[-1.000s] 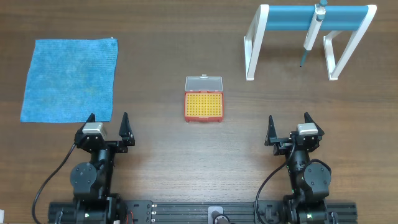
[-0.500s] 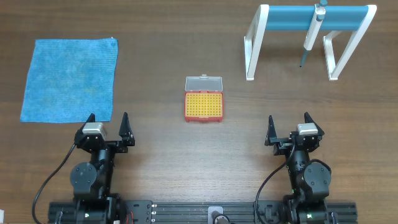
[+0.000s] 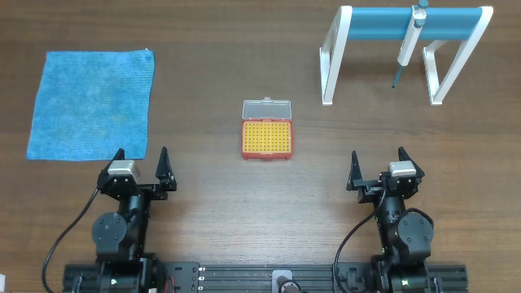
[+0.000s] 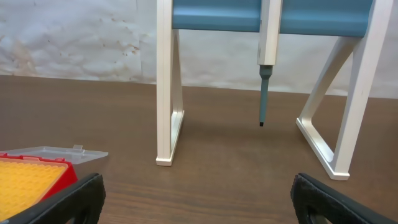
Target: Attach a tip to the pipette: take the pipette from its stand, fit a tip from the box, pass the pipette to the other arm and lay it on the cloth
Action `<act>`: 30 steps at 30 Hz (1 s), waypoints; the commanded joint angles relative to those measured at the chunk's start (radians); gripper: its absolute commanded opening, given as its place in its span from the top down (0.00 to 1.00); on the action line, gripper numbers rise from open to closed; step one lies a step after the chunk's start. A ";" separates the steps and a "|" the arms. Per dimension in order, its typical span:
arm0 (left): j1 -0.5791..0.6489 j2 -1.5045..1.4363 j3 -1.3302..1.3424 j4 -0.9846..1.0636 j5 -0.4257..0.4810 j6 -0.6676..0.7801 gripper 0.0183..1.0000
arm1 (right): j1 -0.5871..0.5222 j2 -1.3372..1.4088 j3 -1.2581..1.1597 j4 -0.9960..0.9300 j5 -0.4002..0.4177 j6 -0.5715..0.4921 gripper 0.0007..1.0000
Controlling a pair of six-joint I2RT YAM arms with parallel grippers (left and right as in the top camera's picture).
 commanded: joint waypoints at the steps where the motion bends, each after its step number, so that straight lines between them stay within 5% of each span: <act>1: 0.004 -0.006 -0.004 -0.004 -0.011 -0.008 0.08 | -0.007 -0.011 -0.002 -0.007 0.009 0.016 0.03; 30: 0.004 -0.006 -0.004 -0.004 -0.011 -0.008 0.08 | -0.035 0.039 -0.002 0.040 0.010 0.018 0.03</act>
